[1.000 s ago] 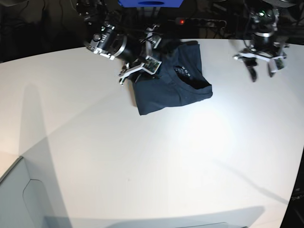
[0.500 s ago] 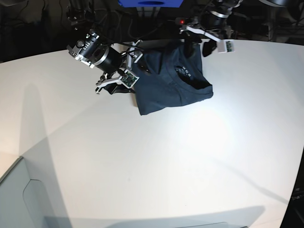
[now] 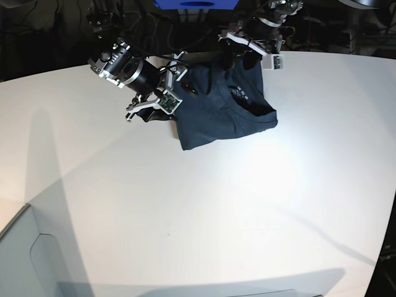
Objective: Fold the T-shirt properly
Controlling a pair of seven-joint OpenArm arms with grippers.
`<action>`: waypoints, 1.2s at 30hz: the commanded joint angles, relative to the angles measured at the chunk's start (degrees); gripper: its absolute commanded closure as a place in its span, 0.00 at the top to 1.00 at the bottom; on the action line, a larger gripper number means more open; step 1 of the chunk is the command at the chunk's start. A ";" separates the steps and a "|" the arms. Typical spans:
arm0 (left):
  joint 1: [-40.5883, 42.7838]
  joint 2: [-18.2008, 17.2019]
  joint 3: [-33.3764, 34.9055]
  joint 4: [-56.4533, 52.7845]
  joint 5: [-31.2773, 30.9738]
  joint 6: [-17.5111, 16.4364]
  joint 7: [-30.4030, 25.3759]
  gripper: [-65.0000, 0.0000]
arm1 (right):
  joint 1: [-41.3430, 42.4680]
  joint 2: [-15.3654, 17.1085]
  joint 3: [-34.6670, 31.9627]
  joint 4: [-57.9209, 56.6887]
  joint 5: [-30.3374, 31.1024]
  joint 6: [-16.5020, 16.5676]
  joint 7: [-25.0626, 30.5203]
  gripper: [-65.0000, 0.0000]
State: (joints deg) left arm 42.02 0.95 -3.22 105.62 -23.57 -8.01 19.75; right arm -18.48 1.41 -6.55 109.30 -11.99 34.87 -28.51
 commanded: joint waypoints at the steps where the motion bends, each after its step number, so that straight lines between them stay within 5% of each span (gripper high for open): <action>1: 0.40 0.06 0.37 0.62 -0.47 -0.65 -0.98 0.55 | 0.15 0.04 0.00 0.90 0.78 -0.54 1.39 0.61; 3: 0.40 0.06 0.72 0.62 -0.47 -0.65 -0.98 0.49 | 0.06 0.13 0.00 0.90 0.78 -0.54 1.30 0.61; 10: 1.19 -1.17 0.54 1.06 -0.56 -0.56 -0.98 0.00 | 0.06 0.22 0.00 0.81 0.78 -0.54 1.30 0.60; 31: 4.00 -5.13 -3.94 6.24 -0.47 -0.39 -0.80 0.00 | 0.59 -0.05 0.00 -1.21 0.78 -0.54 1.22 0.61; 36: 4.09 -5.21 -4.03 5.37 -0.56 -0.39 -0.80 0.28 | 0.59 -0.05 0.00 -1.56 0.78 -0.54 1.30 0.61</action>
State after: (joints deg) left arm 45.43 -4.12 -7.27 110.10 -23.57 -7.97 19.99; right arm -18.26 1.56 -6.55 106.91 -12.01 34.87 -28.71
